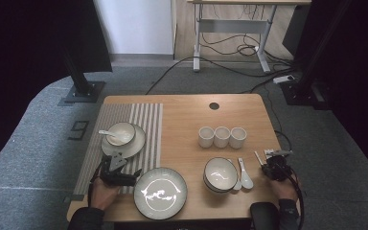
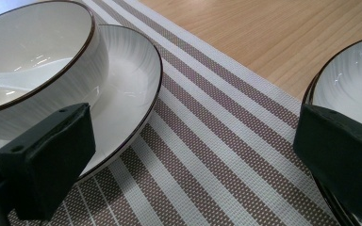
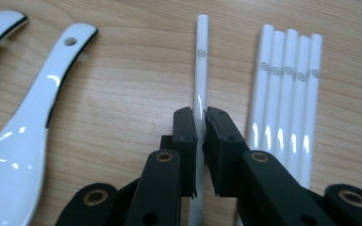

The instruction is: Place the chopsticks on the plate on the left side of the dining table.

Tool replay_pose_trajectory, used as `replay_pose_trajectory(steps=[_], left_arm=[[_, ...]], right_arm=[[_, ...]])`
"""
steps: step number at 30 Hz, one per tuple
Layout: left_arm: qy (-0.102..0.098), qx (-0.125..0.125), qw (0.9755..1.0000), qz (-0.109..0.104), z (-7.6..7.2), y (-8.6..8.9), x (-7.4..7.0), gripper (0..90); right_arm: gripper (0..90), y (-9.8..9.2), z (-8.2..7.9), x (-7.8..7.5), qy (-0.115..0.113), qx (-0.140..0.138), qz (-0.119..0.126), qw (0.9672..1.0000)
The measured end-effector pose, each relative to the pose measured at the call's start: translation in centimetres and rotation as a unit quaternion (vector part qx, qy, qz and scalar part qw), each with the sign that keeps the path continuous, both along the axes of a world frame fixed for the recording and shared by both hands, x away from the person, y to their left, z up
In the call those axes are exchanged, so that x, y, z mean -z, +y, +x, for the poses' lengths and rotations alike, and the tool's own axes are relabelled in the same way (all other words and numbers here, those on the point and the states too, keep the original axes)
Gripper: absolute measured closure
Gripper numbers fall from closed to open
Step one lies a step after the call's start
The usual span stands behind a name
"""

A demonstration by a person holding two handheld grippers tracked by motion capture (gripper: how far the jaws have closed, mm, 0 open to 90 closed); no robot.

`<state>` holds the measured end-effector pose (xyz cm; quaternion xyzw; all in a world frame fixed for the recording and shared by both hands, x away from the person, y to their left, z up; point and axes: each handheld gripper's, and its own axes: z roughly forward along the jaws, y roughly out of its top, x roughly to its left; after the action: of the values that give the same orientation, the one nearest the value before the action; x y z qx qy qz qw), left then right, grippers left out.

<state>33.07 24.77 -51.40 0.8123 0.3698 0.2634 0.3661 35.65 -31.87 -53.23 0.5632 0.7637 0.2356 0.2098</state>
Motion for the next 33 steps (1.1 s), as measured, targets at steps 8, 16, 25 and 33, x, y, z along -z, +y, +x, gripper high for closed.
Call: replay_pose_trajectory(steps=[8,16,25,33], left_arm=[[0.000,0.000,1.0000,0.002,0.0,0.0,0.0,0.0],[-0.002,0.001,1.0000,0.001,0.0,0.0,0.0,0.0],[-0.004,0.006,0.9999,-0.008,0.0,0.0,0.0,0.0],[-0.006,0.007,0.9999,-0.012,0.0,0.0,0.0,0.0]], right_arm=[[83.3,1.2,0.0,-0.1,0.006,-0.024,0.000,0.9997],[81.7,2.2,0.0,-0.2,0.016,-0.035,0.004,0.9993],[61.5,1.5,0.3,-1.1,0.030,-0.019,0.013,0.9993],[44.6,1.3,0.7,-2.0,0.065,-0.021,-0.003,0.9977]])
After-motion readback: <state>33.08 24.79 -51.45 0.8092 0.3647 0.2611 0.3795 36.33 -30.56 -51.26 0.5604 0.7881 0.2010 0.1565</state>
